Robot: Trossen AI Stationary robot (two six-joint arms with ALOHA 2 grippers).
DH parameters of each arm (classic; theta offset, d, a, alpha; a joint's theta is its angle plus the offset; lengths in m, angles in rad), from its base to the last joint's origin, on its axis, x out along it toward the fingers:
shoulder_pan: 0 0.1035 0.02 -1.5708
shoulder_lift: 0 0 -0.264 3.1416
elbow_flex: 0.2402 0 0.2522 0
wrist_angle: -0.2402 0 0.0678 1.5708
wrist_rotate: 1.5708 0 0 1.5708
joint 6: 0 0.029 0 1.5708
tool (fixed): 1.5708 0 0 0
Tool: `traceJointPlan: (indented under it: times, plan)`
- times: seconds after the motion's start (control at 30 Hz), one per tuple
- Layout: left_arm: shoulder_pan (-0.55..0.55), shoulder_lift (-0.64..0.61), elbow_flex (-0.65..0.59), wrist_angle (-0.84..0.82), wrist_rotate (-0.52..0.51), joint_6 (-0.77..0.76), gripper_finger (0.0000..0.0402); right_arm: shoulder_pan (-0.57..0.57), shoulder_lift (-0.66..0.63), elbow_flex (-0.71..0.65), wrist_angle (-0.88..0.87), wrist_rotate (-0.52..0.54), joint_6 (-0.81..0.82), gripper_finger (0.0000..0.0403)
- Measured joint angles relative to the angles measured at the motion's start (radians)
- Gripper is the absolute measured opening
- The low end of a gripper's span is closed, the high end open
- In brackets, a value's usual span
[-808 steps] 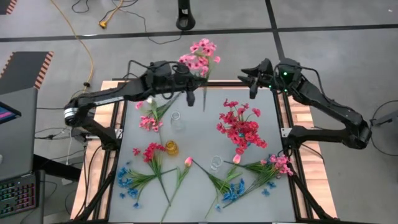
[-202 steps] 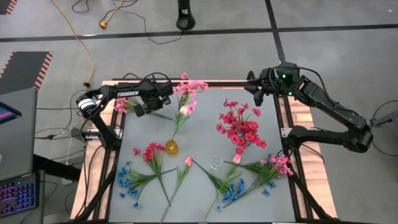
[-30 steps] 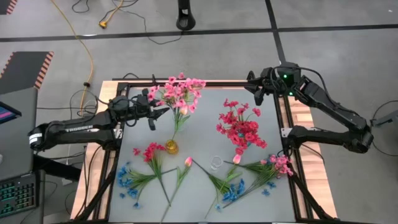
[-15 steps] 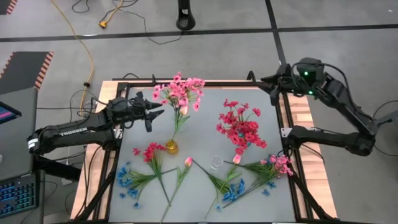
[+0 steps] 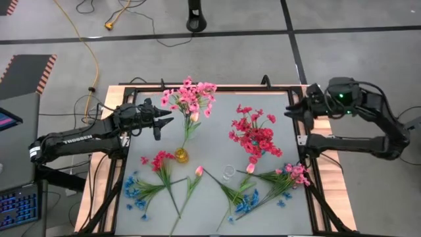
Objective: Sort flowers into vase by color
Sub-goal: Put the pink flowers into the top transparent vase
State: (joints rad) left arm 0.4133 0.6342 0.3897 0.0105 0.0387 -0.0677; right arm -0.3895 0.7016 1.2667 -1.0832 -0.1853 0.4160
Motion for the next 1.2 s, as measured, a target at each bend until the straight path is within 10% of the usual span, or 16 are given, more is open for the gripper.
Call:
traceJointPlan:
  times: [0.53, 1.2]
  plan:
    - [0.0, 0.0, 0.0, 0.002, 0.001, -0.015, 0.0135, 0.279, 0.072, 0.0, -0.167, 0.017, 0.539, 0.0203]
    - [0.0, 0.0, 0.0, 0.001, 0.003, -0.015, 0.0135, 0.946, 0.251, 0.0, -0.182, 0.316, 1.233, 0.0166]
